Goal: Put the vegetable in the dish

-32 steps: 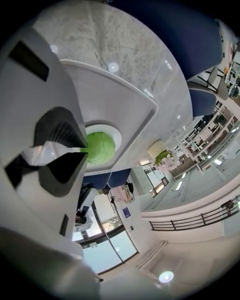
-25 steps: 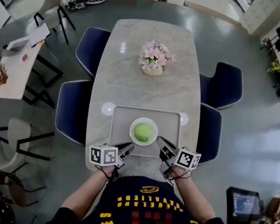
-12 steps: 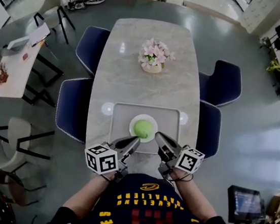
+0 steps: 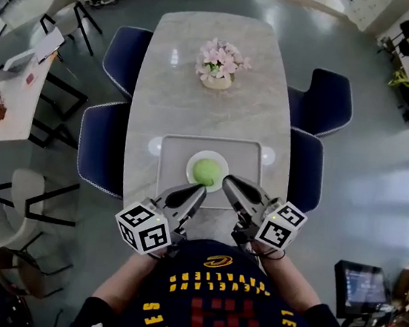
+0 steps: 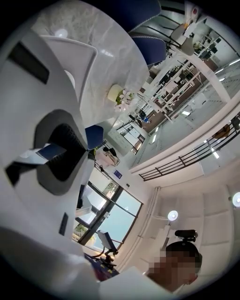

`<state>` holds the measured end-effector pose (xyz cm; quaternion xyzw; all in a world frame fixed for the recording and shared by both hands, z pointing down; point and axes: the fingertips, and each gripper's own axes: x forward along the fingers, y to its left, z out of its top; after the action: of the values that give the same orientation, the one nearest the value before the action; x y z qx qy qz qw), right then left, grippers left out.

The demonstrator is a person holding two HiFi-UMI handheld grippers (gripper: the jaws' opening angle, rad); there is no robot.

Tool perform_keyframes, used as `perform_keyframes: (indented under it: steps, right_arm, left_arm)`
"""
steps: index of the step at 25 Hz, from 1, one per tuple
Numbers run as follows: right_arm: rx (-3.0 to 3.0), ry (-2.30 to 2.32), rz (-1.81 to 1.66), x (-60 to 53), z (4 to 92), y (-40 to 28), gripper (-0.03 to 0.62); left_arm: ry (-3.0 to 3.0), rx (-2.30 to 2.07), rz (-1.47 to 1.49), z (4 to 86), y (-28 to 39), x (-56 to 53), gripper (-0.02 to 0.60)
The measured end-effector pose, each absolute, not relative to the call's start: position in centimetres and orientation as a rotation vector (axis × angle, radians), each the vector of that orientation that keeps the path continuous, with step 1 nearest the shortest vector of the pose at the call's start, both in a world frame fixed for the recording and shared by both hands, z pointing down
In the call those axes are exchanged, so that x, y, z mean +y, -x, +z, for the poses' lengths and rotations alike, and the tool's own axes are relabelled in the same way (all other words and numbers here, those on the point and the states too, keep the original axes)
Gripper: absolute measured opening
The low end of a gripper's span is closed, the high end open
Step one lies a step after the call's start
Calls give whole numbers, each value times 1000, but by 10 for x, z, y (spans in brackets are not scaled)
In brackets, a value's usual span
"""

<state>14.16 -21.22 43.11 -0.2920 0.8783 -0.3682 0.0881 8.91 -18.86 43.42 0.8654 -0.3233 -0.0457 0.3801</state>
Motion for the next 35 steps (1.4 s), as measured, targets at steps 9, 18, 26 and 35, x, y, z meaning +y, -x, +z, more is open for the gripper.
perform_keyframes:
  steps: [9, 18, 26, 35]
  right_arm:
    - [2660, 835, -1049, -205, 418, -126, 35]
    - [2728, 860, -932, -199, 416, -127, 35]
    - [2735, 873, -942, -199, 420, -127, 35]
    - [2742, 875, -932, -196, 417, -127, 35]
  left_arm:
    - [-2272, -846, -76, 423, -96, -186, 0]
    - [-2261, -841, -56, 428, -100, -184, 0]
    - [-2255, -832, -69, 429, -101, -184, 0]
    - [-2261, -829, -63, 427, -102, -181, 0]
